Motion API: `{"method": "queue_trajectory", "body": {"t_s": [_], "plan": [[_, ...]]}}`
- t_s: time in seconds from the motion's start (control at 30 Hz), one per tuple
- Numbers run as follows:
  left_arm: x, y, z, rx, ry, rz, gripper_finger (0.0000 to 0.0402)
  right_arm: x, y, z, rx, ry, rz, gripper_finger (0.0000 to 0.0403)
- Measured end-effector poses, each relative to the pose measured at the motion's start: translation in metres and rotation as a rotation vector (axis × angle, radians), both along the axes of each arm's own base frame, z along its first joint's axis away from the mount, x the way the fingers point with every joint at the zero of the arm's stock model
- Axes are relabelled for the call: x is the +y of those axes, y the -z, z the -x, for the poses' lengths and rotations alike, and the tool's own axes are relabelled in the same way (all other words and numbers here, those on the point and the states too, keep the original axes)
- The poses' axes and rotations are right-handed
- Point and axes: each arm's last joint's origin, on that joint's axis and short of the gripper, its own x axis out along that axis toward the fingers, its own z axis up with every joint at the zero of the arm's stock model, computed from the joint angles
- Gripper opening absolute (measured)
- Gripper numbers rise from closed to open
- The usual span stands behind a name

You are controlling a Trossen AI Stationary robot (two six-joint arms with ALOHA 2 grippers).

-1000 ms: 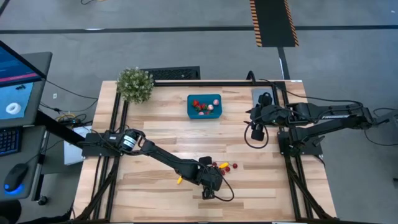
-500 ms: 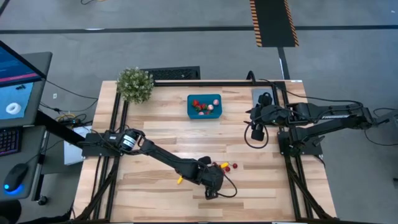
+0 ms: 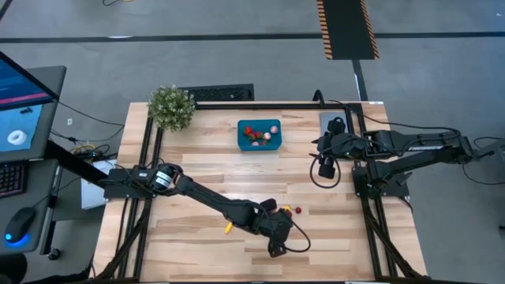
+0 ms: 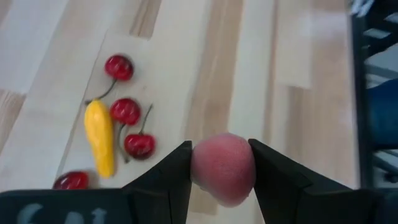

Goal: Pick and placing Produce into tupperware
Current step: Put the peach into the blue bin

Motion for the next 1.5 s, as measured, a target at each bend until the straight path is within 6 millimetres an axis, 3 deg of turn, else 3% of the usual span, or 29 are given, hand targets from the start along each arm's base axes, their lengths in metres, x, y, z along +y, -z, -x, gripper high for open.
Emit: {"method": "queue_trajectory", "body": {"t_s": [0.5, 0.8, 1.27, 1.5], "plan": [[-0.017, -0.063, -0.001, -0.098, 0.086, 0.003, 0.0134, 0.0, 0.0, 0.0, -0.002, 0.0, 0.0, 0.0225], [-0.034, -0.121, 0.008, -0.25, 0.138, -0.028, 0.0134, 0.0, 0.0, 0.0, -0.002, 0.0, 0.0, 0.0225], [-0.052, -0.191, 0.05, -0.501, 0.117, -0.19, 0.0134, 0.0, -0.001, -0.001, -0.018, 0.001, -0.001, 0.0225], [-0.067, -0.229, 0.062, -0.774, 0.234, -0.231, 0.0134, 0.0, -0.003, -0.003, -0.04, 0.0, -0.002, 0.0225]]}}
